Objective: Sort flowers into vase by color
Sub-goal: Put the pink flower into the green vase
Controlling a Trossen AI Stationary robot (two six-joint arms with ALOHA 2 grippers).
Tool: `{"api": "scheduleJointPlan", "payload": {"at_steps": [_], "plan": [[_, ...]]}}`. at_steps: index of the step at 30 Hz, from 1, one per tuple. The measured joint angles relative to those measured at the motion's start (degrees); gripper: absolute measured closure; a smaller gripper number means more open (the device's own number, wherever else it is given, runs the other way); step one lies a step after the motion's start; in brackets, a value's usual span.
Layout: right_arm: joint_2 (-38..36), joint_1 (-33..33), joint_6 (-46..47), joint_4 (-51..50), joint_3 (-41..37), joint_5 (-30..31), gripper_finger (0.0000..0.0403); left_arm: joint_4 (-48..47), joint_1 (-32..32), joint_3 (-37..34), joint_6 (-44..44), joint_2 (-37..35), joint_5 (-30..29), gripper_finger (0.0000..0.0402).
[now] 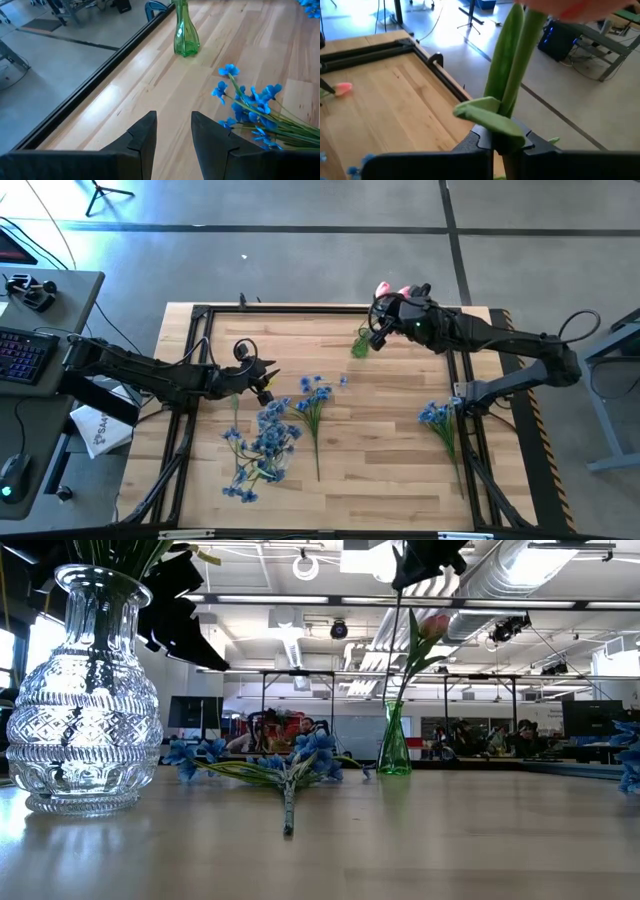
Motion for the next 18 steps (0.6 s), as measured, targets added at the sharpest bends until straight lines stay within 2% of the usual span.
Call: {"api": "scheduleJointPlan", "payload": {"at_steps": [9, 18], "plan": [[-3.32, 0.02, 1.0, -0.44, 0.0, -0.49, 0.04, -0.06, 0.0, -0.02, 0.0, 0.0, 0.0, 0.0291], [-2.01, 0.01, 3.8, -4.96, 0.0, -0.59, 0.04, -0.05, -0.02, -0.02, -0.02, 0.0, 0.0, 0.0291]]}}
